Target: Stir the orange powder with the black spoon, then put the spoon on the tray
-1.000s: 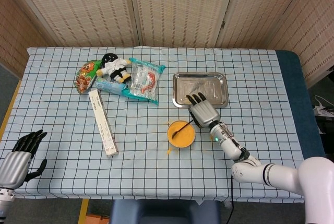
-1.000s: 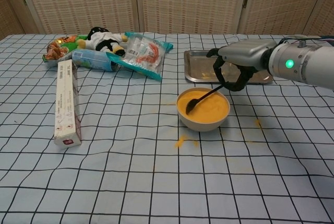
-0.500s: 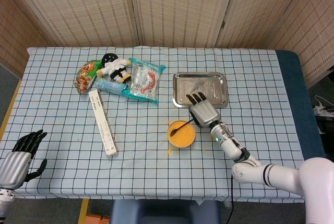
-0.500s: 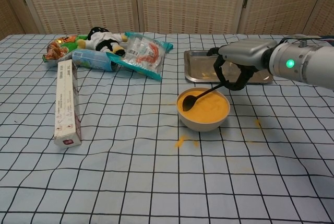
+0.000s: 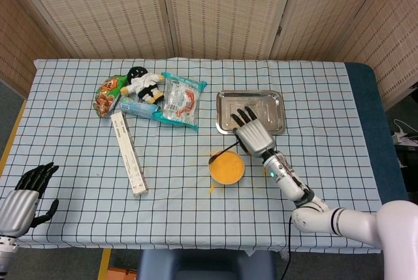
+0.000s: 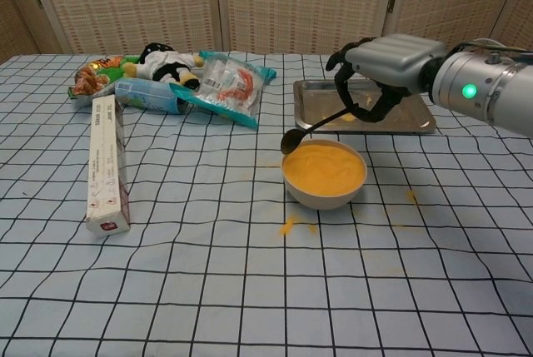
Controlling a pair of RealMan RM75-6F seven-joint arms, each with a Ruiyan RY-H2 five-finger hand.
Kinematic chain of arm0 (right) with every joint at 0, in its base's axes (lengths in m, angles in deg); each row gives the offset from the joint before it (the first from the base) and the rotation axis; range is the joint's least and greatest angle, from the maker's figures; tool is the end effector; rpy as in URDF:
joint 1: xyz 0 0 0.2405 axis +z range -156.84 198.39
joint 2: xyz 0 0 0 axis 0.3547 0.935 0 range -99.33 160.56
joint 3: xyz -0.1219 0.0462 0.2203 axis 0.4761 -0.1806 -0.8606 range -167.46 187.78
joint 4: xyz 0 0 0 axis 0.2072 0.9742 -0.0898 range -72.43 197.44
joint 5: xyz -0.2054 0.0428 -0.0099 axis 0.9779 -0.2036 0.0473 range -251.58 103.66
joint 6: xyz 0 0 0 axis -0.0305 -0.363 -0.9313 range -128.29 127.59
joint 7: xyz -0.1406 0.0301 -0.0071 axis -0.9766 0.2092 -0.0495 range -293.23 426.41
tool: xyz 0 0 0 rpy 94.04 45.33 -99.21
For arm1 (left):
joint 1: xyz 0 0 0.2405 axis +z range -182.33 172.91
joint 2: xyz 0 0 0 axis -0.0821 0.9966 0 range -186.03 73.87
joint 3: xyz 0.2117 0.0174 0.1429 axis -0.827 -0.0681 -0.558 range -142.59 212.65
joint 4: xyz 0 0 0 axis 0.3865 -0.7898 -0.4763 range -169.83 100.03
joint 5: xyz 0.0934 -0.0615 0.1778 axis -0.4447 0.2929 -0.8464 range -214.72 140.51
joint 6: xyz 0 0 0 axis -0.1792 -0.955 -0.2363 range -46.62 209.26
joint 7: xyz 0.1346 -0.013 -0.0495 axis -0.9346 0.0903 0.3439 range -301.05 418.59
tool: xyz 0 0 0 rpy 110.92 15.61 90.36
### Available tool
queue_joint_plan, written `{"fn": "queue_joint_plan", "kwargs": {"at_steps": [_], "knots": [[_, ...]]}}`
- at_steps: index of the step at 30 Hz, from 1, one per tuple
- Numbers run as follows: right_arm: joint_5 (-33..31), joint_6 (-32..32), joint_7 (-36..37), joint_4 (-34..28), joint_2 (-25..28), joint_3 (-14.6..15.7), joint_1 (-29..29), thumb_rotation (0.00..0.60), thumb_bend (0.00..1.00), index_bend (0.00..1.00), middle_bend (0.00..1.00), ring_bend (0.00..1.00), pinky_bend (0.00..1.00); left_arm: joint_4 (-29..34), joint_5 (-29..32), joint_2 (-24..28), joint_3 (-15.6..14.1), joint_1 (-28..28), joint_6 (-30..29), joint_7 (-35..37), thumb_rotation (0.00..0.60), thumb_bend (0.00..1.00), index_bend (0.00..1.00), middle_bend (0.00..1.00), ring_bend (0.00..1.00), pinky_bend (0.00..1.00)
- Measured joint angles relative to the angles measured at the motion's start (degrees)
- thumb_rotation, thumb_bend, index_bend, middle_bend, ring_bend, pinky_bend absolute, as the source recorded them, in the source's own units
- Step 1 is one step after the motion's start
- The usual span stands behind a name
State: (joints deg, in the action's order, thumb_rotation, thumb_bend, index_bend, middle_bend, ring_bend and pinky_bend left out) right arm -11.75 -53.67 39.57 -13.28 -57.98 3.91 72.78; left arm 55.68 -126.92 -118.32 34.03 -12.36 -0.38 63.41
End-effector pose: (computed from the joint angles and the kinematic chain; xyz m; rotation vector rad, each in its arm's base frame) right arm -0.1349 -0.3860 -0.0111 1.9727 -0.5971 0.7685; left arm -0.3122 0.1816 0.1524 -1.5270 -0.9533 -0.8986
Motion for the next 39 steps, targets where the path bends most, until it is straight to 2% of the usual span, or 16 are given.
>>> {"fn": "queue_joint_plan", "kwargs": {"at_steps": [10,21,30,39], "knots": [[2.1,-1.2,-6.8,1.7,-0.2,0.6,-0.1,0.600,0.44,0.91,0.14,0.00,0.08,-0.2,0.2,0.0,0.1,-0.2,0.4,0.1,0.600,0.44,0.00,0.00,0.00,0.08],[3.6,-1.8,-9.8,1.8,-0.5,0.7,-0.7,0.600,0.44,0.93,0.15,0.00,0.08,-0.2,0.0,0.0,-0.1,-0.2,0.5,0.0,0.600,0.44,0.00,0.00,0.00,0.08],[5.0,-2.4,-14.0,-2.4,1.8,2.0,-1.5,0.600,0.44,0.97,0.17,0.00,0.08,-0.1,-0.4,0.0,-0.2,-0.3,0.4,0.2,0.600,0.44,0.00,0.00,0.00,0.08],[4.2,-2.2,-16.9,-9.6,5.5,3.2,-2.8,0.600,0.45,0.98,0.17,0.00,0.08,0.0,-1.1,0.2,-0.5,0.0,-0.3,0.4,0.600,0.44,0.00,0.00,0.00,0.08]]}}
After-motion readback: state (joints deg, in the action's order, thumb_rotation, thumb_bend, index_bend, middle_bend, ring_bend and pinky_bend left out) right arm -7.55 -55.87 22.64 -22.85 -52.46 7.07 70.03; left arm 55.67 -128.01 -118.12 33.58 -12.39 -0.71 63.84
